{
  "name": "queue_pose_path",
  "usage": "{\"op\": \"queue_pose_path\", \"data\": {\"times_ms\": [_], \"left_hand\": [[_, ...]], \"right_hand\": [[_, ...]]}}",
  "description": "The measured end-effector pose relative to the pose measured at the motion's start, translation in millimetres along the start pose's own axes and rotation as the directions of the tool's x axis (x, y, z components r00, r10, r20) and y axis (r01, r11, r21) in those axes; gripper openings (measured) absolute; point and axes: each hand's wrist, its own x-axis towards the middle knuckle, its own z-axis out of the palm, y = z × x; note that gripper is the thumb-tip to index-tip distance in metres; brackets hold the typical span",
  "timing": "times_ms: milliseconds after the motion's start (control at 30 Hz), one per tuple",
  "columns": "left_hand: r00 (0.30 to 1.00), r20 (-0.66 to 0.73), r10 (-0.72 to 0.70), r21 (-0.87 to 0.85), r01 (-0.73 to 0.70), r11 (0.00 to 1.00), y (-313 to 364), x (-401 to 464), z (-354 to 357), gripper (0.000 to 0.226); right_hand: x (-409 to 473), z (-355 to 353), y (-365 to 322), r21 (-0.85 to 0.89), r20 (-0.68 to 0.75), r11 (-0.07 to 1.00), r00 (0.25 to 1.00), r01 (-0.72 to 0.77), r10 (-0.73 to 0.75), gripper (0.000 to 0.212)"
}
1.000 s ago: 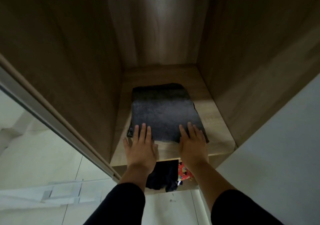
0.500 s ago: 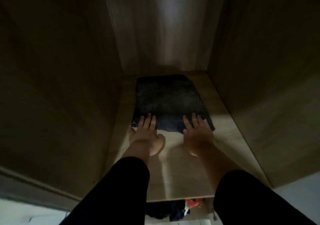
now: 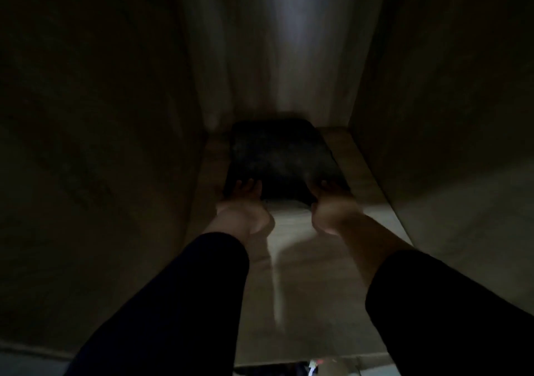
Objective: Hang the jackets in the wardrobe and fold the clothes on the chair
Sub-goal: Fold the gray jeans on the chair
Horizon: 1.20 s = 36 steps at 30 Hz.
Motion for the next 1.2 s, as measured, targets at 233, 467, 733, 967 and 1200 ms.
{"op": "queue_pose_path", "data": {"times_ms": [233,467,733,967,1200], "left_hand": [[0.984,-0.156,0.081,0.057,-0.073,0.996,11.6,-95.5,-25.9,0.063],[0.993,-0.090,0.076,0.057,-0.071,0.996,14.3,-260.2,-47.7,0.067],[0.989,-0.150,-0.014,0.039,0.020,0.999,-0.5,-436.9,-67.3,0.069],[0.936,-0.258,-0.241,-0.070,0.230,0.971,-22.4,-556.2,-49.3,0.064],[0.844,-0.246,-0.477,-0.204,0.436,0.876,-54.2,-669.2,-5.7,0.064]], "right_hand": [[-98.5,-43.5,-27.3,0.031,-0.089,1.000,0.996,-0.003,0.006,0.060],[-251.9,-96.4,-61.4,0.108,0.019,0.993,0.999,-0.046,0.044,0.059],[-384.3,-144.7,-95.9,0.058,0.112,0.998,0.993,0.031,-0.037,0.061],[-462.0,-155.5,-136.1,0.053,0.139,0.967,0.957,0.250,-0.255,0.065],[-537.3,-135.7,-197.1,0.025,0.125,0.866,0.857,0.500,-0.499,0.055]]}}
